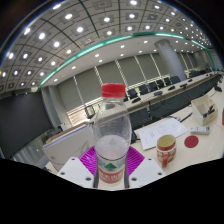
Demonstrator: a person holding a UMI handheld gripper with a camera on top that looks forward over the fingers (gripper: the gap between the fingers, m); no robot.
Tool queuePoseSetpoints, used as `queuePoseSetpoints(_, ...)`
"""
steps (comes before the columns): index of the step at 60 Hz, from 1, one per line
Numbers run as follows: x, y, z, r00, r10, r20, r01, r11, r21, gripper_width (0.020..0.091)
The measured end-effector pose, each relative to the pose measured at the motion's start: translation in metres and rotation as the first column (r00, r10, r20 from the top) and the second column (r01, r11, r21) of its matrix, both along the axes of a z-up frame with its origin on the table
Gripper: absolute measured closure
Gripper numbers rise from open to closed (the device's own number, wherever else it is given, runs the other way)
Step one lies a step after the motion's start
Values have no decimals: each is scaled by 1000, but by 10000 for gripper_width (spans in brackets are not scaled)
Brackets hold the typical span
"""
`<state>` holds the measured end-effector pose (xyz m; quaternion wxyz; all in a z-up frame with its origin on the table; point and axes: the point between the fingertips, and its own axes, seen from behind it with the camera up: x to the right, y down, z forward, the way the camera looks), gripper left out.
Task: Pour water
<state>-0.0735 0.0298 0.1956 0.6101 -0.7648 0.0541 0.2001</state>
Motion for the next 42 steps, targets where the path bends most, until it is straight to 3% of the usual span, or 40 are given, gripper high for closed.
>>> queuePoseSetpoints(8,-16,43,34,898,26,-440,-46,998,-34,762)
queuePoseSetpoints(18,-4,87,42,502,-48,-864,-96,989,-111,762)
queuePoseSetpoints(35,18,130,12,-55,-190,-980,-195,965,-176,762)
queuePoseSetpoints(42,26,135,-5,-116,-227,-967,-199,959,-201,763)
